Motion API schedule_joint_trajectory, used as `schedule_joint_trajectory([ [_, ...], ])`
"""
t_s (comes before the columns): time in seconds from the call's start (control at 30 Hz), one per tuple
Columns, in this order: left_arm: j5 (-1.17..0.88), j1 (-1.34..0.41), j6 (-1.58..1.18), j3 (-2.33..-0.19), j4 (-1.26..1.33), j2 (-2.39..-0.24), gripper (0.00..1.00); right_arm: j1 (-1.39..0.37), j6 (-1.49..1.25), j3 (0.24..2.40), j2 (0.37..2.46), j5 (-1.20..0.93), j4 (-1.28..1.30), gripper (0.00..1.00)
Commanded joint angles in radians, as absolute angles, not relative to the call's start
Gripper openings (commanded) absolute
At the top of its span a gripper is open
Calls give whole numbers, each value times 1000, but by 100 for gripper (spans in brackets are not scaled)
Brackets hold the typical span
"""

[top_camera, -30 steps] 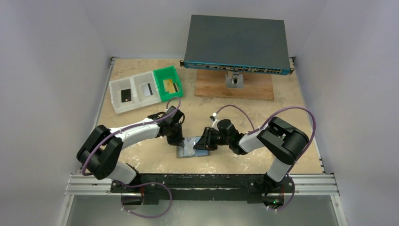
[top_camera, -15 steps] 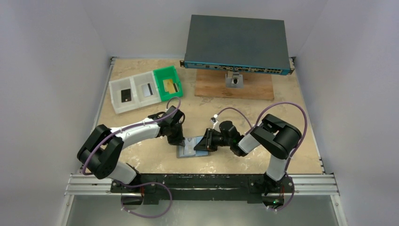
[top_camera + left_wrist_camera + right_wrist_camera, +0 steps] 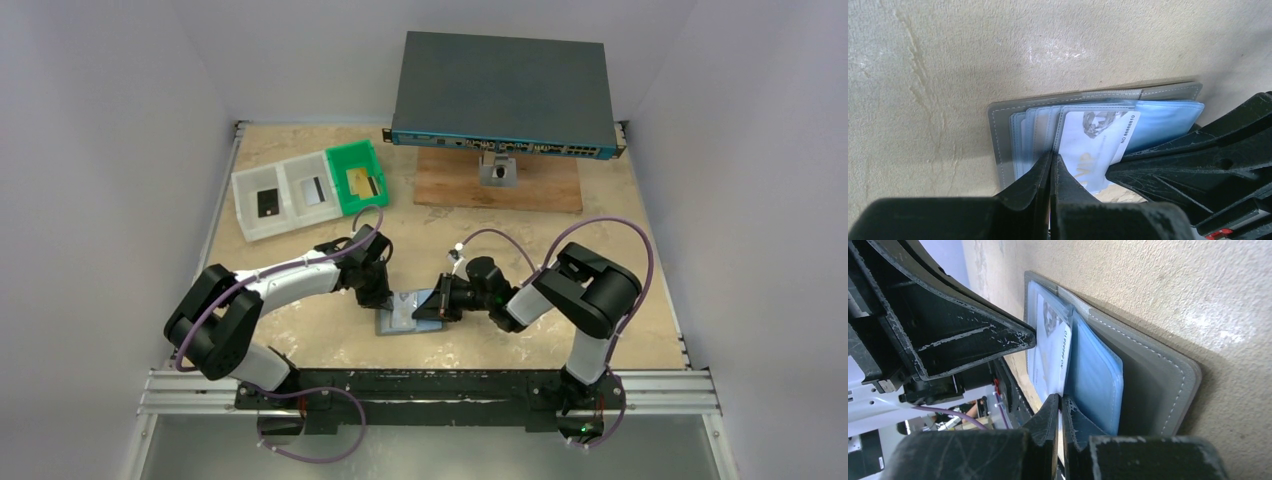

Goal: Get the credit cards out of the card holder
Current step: Remove the credit card from the card holder.

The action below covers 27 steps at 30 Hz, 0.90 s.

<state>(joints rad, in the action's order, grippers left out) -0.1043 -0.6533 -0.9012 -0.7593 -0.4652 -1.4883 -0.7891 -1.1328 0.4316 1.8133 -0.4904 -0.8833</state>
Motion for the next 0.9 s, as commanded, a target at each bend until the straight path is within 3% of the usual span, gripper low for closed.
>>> schedule_joint_trajectory([
  [0.0, -4, -642, -902, -695, -513, -1552, 0, -777, -1097, 406, 1772, -461, -844, 0],
  [0.47, -4, -624, -899, -681, -508, -1543, 0, -752, -1054, 379, 1708, -428, -762, 0],
  [0.5, -5, -624, -899, -681, -507, -1542, 0, -752, -1050, 383, 1711, -435, -766, 2],
  [0.6, -10, -625, -897, -684, -502, -1547, 0, -752, -1058, 399, 1745, -456, -803, 23],
  [0.67, -14, -624, -897, -685, -498, -1548, 0, -753, -1067, 412, 1768, -464, -821, 31],
  [0.77, -16, -625, -898, -688, -497, -1548, 0, -753, -1074, 431, 1800, -479, -842, 33],
  [0.87, -18, -624, -896, -690, -496, -1548, 0, -752, -1077, 448, 1818, -483, -842, 28],
])
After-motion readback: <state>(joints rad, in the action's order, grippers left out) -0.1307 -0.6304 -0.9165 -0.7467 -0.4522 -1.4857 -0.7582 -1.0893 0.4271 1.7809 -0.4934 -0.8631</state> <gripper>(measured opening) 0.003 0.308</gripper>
